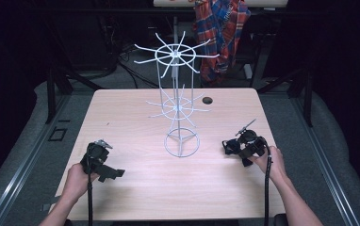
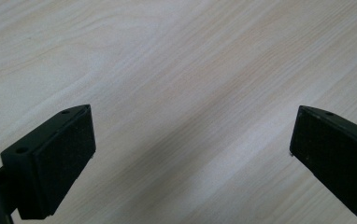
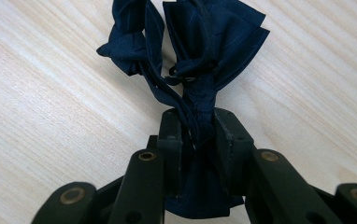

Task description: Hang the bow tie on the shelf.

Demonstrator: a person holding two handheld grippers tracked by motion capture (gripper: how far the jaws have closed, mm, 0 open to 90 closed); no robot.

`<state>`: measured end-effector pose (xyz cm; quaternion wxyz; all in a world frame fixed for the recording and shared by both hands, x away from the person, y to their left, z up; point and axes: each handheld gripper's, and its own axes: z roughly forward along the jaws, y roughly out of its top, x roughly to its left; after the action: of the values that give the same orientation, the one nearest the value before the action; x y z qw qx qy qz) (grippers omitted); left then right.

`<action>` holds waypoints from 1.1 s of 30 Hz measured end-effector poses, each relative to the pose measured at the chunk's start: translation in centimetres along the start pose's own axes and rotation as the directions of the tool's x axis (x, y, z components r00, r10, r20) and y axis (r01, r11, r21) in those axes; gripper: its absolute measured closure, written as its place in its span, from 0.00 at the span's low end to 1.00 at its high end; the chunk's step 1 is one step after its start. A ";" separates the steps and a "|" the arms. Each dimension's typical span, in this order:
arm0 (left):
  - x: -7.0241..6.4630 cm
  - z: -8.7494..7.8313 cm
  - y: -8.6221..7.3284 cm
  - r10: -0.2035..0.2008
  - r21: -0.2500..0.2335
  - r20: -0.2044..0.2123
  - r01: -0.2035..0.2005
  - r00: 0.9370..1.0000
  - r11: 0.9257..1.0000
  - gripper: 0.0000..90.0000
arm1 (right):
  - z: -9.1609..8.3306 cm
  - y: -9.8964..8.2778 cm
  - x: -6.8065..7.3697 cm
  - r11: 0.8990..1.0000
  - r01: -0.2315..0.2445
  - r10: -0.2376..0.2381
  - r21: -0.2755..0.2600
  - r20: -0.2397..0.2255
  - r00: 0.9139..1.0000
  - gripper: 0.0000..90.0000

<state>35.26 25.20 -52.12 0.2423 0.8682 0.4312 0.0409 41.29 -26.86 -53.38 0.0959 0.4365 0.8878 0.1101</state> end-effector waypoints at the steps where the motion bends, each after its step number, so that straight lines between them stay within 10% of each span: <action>1: 0.0 0.0 0.0 -0.002 -0.001 0.002 0.002 1.000 1.000 0.00 | -0.2 0.0 0.1 1.000 -0.010 0.010 -0.016 0.009 1.000 0.82; 21: -0.3 0.4 0.1 -0.035 0.026 0.032 0.034 0.999 0.999 0.01 | -2.2 0.6 0.9 0.988 -0.025 0.013 -0.155 -0.079 0.997 0.82; 33: -1.3 -0.3 0.5 0.011 0.020 -0.053 -0.010 0.999 1.000 0.00 | -2.7 0.9 1.5 0.985 -0.004 -0.016 -0.173 -0.114 0.993 0.81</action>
<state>34.76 24.02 -51.46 0.2217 0.8715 0.4332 0.0611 40.31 -25.44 -50.67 0.0825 0.4170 0.8801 0.2113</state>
